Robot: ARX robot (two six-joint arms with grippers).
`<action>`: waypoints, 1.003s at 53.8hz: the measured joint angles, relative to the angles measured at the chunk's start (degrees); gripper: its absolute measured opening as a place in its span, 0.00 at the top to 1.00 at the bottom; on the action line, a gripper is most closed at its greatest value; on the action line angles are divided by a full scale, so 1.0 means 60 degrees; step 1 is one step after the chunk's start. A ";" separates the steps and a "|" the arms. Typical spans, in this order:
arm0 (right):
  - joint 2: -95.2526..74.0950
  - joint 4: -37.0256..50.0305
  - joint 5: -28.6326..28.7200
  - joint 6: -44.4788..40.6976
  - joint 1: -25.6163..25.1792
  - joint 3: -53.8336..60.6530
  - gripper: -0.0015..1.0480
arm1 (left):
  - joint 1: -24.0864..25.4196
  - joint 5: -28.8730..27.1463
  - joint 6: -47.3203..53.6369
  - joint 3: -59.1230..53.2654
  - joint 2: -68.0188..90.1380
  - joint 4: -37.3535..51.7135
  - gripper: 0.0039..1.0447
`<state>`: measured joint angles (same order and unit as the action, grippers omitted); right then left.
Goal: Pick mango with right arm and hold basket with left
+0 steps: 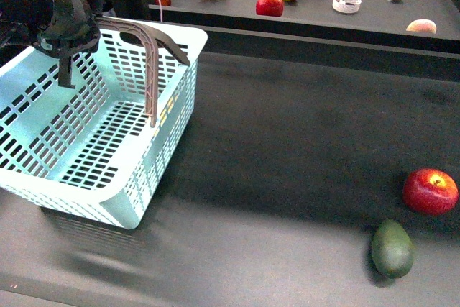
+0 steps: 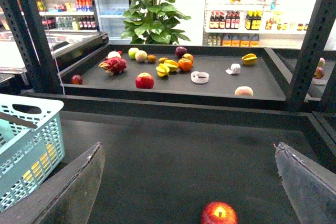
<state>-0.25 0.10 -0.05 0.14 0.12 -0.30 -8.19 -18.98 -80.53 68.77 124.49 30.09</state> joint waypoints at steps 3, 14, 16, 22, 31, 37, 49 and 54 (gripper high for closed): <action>0.0000 0.0000 0.0004 0.0000 0.0000 0.0000 0.08 | -0.0047 -0.0047 -0.0033 0.0095 0.0051 -0.0015 0.78; 0.0000 0.0000 0.0000 0.0000 0.0000 0.0000 0.08 | -0.0084 0.0015 0.0175 0.0025 -0.0058 0.0149 0.30; 0.0000 0.0000 0.0000 0.0000 0.0000 0.0000 0.08 | -0.0073 0.0025 0.0306 -0.0200 -0.0233 0.0281 0.21; 0.0000 0.0000 0.0000 0.0000 0.0000 0.0000 0.08 | -0.0044 0.0091 0.1020 -0.0918 -0.0914 0.0510 0.04; 0.0000 0.0000 0.0000 0.0000 0.0000 0.0000 0.08 | 0.0262 0.0186 0.2280 -0.2601 -0.2262 0.1038 0.05; 0.0000 0.0000 0.0000 0.0000 0.0000 0.0000 0.08 | 0.0739 0.0215 0.2860 -0.3796 -0.3421 0.1428 0.05; 0.0000 0.0000 0.0000 0.0000 0.0000 0.0000 0.08 | 0.2004 0.0044 0.4266 -0.6521 -0.7049 0.1501 0.05; 0.0000 0.0000 0.0000 0.0000 0.0000 0.0000 0.08 | 0.2197 -0.0240 0.5169 -0.7322 -0.8116 0.1494 0.05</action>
<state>-0.25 0.10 -0.05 0.14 0.12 -0.30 4.99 -20.43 -49.52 24.84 75.79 39.05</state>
